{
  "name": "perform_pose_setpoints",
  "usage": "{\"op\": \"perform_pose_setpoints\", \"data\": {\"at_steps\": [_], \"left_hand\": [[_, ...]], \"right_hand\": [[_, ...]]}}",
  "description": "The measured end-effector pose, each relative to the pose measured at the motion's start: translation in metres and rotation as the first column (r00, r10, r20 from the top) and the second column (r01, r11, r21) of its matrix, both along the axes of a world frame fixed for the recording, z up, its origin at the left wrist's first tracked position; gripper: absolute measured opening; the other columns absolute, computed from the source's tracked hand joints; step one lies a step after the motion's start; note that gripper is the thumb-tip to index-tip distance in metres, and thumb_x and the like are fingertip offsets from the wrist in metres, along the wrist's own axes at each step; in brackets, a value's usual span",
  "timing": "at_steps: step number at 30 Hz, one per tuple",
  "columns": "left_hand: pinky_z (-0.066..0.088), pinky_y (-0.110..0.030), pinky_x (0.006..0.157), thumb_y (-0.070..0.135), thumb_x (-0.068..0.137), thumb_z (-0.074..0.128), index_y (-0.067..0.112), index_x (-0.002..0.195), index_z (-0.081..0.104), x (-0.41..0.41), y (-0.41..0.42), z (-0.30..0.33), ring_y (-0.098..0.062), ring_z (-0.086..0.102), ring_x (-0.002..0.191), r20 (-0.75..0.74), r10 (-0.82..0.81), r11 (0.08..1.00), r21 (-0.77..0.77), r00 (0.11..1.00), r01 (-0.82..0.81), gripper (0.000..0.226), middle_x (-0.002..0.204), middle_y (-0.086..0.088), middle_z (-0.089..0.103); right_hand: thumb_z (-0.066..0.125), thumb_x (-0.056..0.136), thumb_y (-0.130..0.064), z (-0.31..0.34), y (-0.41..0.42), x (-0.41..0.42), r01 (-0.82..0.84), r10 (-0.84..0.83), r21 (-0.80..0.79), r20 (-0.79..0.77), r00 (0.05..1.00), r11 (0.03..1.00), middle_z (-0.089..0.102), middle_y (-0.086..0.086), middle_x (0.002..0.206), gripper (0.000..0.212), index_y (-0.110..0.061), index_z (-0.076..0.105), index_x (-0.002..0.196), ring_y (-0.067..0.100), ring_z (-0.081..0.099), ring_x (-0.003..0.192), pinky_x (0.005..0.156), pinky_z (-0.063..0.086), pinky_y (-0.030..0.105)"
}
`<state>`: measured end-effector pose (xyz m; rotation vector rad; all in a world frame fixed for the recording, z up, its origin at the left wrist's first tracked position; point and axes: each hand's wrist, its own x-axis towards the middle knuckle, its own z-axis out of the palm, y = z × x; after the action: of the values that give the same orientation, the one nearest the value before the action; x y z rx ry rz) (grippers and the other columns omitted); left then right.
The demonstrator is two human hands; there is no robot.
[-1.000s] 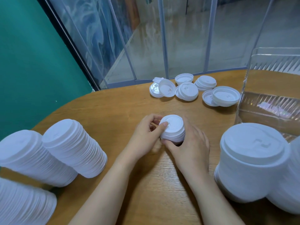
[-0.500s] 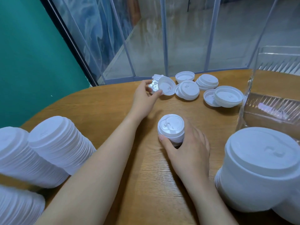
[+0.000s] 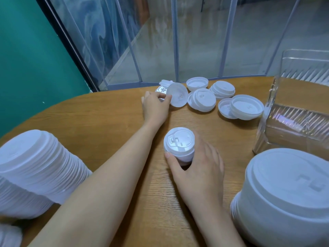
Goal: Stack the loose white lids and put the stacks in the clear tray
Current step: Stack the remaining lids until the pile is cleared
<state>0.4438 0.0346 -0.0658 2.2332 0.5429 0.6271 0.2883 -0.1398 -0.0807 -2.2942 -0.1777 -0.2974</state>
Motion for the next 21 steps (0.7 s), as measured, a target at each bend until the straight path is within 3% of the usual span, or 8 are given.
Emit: {"op": "perform_pose_setpoints", "data": {"at_steps": [4,7,9,15,21], "left_hand": [[0.049,-0.036,0.088,0.037,0.092,0.070,0.033,0.074,0.069,-0.021,0.003,0.013,-0.022,0.064,0.097,0.059,-0.014,0.995,-0.094,0.998,0.019,0.018,0.088,0.007,0.069],[0.049,-0.016,0.073,0.031,0.095,0.071,0.019,0.090,0.076,-0.055,0.003,0.028,0.005,0.063,0.078,0.110,0.003,0.975,-0.222,0.994,0.021,0.014,0.089,0.009,0.073],[0.047,-0.007,0.068,0.028,0.096,0.071,0.015,0.096,0.078,-0.081,0.002,0.034,0.010,0.062,0.074,0.139,0.004,0.954,-0.298,0.990,0.038,0.015,0.090,0.008,0.075],[0.049,-0.010,0.075,0.025,0.096,0.073,0.015,0.100,0.075,-0.157,-0.010,0.035,0.004,0.069,0.085,0.208,0.027,0.922,-0.384,0.978,0.056,0.011,0.093,0.008,0.077],[0.055,-0.017,0.071,0.014,0.100,0.065,0.003,0.103,0.074,-0.177,-0.022,0.030,-0.005,0.071,0.080,0.270,-0.039,0.852,-0.493,0.962,0.173,0.015,0.092,0.001,0.080]], "right_hand": [[0.050,0.080,-0.075,0.000,-0.001,0.000,-0.005,0.005,-0.006,-0.010,1.000,1.000,0.065,-0.001,0.126,0.085,-0.022,0.048,0.147,0.023,0.053,0.126,0.115,0.037,0.047],[0.049,0.079,-0.075,0.001,-0.001,-0.001,-0.004,0.004,0.003,-0.013,1.000,1.000,0.065,-0.001,0.127,0.085,-0.022,0.049,0.146,0.024,0.053,0.127,0.115,0.037,0.047],[0.051,0.079,-0.076,0.001,-0.001,0.000,-0.002,0.003,0.014,-0.020,1.000,1.000,0.065,-0.003,0.126,0.084,-0.024,0.049,0.145,0.023,0.053,0.126,0.114,0.037,0.047],[0.064,0.081,-0.071,0.001,-0.002,0.001,-0.014,0.014,0.013,-0.024,1.000,1.000,0.067,-0.004,0.122,0.078,-0.024,0.051,0.142,0.023,0.054,0.123,0.112,0.038,0.047],[0.051,0.078,-0.078,0.002,-0.002,0.000,-0.031,0.032,0.029,-0.028,0.999,0.999,0.066,-0.008,0.123,0.081,-0.027,0.051,0.141,0.021,0.054,0.125,0.113,0.038,0.046]]}}
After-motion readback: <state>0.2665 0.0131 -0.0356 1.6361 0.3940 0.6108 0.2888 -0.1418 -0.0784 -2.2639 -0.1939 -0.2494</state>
